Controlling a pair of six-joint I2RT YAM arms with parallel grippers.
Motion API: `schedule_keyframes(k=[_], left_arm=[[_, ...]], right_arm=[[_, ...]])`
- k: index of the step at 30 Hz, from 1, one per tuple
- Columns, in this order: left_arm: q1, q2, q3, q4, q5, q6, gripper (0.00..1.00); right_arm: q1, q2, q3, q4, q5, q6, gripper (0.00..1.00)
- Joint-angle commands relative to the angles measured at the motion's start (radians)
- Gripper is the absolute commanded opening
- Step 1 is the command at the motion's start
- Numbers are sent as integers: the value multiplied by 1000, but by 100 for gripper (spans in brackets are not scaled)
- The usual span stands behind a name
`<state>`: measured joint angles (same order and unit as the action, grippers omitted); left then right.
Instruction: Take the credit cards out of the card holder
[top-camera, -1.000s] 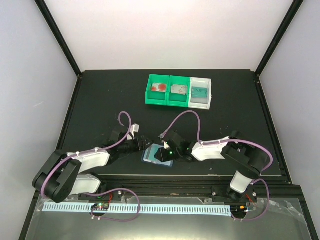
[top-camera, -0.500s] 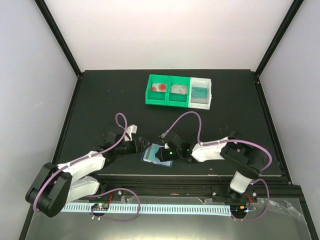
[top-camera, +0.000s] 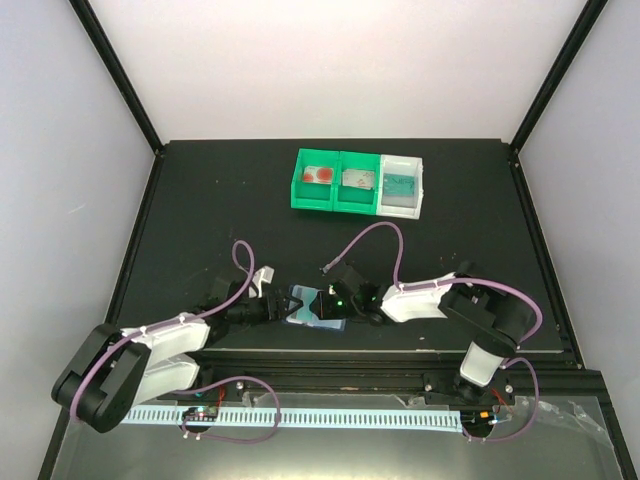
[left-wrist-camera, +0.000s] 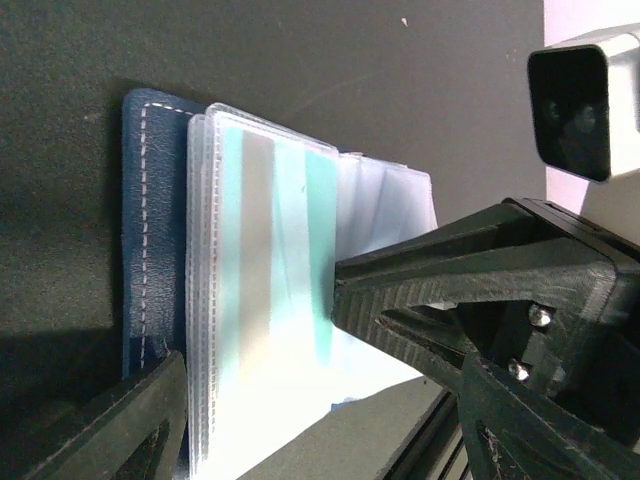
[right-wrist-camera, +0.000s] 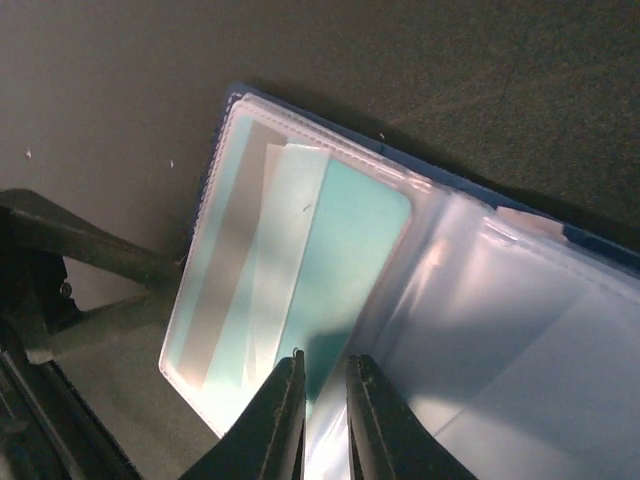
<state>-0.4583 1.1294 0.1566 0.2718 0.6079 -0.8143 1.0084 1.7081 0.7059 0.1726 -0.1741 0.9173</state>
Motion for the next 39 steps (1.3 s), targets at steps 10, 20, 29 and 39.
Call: schedule_keyframes(k=[10,20,29,39], left_arm=[[4,-146,28,-79,-23,13,77],[5,-164,77,-170,-64,67,78],[4,-95,69,-83,-7,72,80],[5,-33,69,-35,25,72,80]], right_arm=[[1,60,-35,-28,90,-6,2],[1,71,-43,-7,81,-19,1],[1,67,-48,2,78,-25,1],[1,62,-54,9,77,-27,1]])
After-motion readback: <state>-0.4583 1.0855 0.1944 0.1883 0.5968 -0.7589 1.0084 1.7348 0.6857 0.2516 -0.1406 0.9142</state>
